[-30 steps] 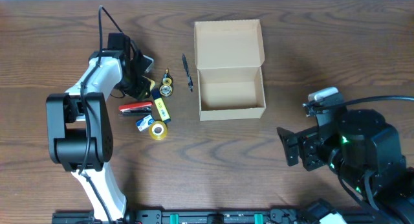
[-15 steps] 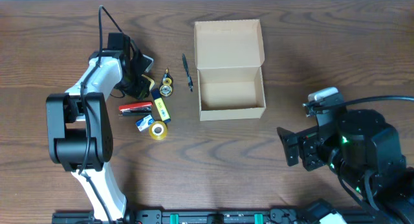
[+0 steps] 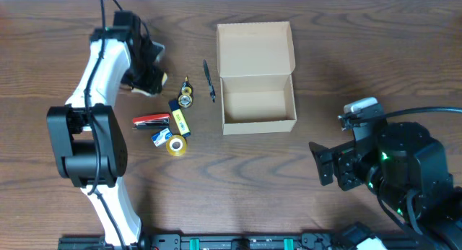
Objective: Pack container
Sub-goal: 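Lift the pad and carry it with the left gripper to the box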
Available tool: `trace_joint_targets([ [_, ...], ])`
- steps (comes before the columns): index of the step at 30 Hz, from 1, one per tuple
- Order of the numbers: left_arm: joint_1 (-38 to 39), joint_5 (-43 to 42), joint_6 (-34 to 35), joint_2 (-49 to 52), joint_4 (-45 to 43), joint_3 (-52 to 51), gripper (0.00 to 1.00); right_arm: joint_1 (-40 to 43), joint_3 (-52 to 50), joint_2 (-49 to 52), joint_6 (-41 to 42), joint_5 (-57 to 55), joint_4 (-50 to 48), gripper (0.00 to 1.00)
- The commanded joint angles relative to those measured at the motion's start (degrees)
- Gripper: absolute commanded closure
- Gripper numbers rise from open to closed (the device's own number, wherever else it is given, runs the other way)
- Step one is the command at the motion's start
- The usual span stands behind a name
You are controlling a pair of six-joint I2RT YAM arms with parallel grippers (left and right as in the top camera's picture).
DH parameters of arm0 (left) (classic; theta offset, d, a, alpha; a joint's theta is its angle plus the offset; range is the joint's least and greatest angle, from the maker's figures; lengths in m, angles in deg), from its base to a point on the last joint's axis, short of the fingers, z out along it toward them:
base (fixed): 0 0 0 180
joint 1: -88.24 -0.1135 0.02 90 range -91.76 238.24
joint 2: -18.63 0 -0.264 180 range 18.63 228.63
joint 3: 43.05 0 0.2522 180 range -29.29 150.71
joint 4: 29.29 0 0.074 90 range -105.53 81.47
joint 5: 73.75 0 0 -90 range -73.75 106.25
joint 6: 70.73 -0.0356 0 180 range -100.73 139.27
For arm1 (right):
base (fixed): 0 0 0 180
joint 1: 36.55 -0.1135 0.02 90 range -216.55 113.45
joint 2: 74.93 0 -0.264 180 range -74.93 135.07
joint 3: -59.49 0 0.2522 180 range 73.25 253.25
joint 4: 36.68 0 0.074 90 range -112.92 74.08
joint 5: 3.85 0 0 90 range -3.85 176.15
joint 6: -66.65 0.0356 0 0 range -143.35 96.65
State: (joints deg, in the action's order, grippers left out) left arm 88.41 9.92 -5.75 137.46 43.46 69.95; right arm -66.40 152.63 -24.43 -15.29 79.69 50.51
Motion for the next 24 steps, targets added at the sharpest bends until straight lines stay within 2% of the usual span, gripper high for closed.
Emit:
trace_joint_targets([
  [1,-0.02,-3.85,3.30,0.17,3.48,6.56,0.69,0.31,0.04,0.02,-0.22,-0.63,-0.04,0.01],
  [7,2.08,-5.77,8.13,-0.50,10.40,17.16,0.81,0.31,0.04,0.02,-0.22,-0.63,-0.04,0.01],
  [14,10.69,-6.80,11.02,-6.29,13.94,22.49,0.93,0.31,0.04,0.02,-0.22,-0.63,-0.04,0.01],
  [17,16.39,-6.54,16.65,-9.57,12.33,22.49,0.91,0.31,0.04,0.02,-0.22,-0.63,-0.04,0.01],
  [20,21.73,-2.62,23.12,-10.36,11.47,22.49,0.92,0.31,0.04,0.02,-0.22,-0.61,-0.04,0.01],
  [24,29.51,-0.42,28.41,-9.84,10.95,21.88,0.92,0.31,0.04,0.02,-0.22,-0.63,-0.04,0.01],
])
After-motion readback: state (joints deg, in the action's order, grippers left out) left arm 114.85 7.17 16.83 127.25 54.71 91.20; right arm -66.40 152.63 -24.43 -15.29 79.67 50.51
